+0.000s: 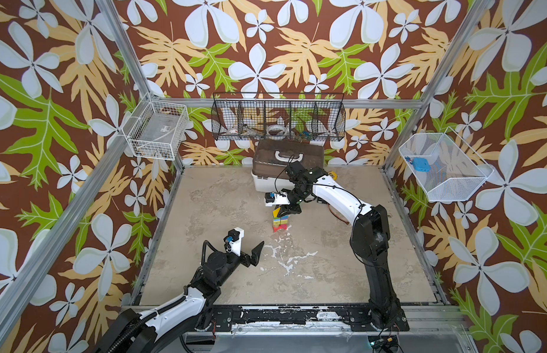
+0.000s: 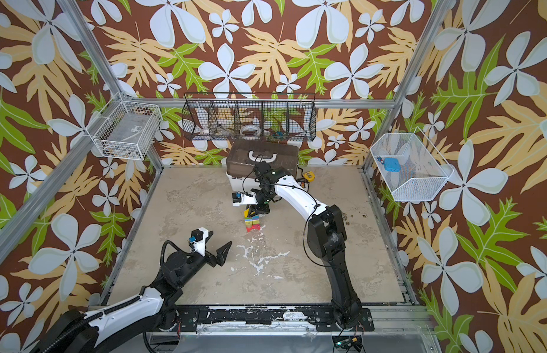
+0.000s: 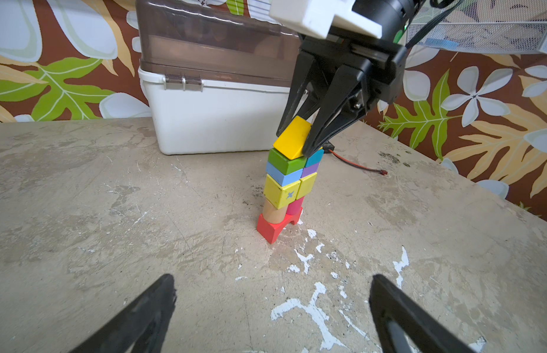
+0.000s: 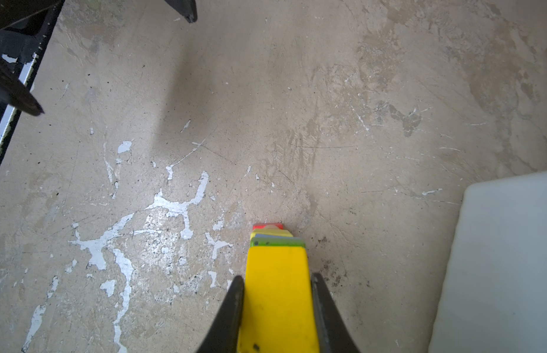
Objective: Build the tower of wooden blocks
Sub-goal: 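Lower the yellow prism onto the green and teal cubes atop the tower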
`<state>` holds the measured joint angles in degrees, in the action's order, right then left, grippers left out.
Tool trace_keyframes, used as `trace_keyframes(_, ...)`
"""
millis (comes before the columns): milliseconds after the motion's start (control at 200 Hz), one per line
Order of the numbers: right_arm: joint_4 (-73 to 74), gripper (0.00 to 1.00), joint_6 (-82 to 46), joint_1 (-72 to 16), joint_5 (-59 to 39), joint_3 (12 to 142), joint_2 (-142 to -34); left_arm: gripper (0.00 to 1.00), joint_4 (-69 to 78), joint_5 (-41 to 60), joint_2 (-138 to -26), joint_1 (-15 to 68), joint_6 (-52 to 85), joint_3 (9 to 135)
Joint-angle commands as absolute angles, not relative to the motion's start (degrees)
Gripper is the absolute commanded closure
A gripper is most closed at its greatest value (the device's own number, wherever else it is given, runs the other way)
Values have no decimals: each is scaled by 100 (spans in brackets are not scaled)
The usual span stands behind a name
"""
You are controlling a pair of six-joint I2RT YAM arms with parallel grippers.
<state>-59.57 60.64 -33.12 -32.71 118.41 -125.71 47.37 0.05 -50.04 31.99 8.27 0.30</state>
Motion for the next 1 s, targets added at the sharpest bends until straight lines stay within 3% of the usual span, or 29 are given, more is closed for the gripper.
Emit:
trace_keyframes(0,-5964,86,6038,-3313,-3268,11865,-12578,0,4966,-43,-5010,3203,806,-59)
trace_keyframes(996,-5854,73,5941,-3307,-3300,11786,-12441,0,4966,-62,-5070,3204,816,-18)
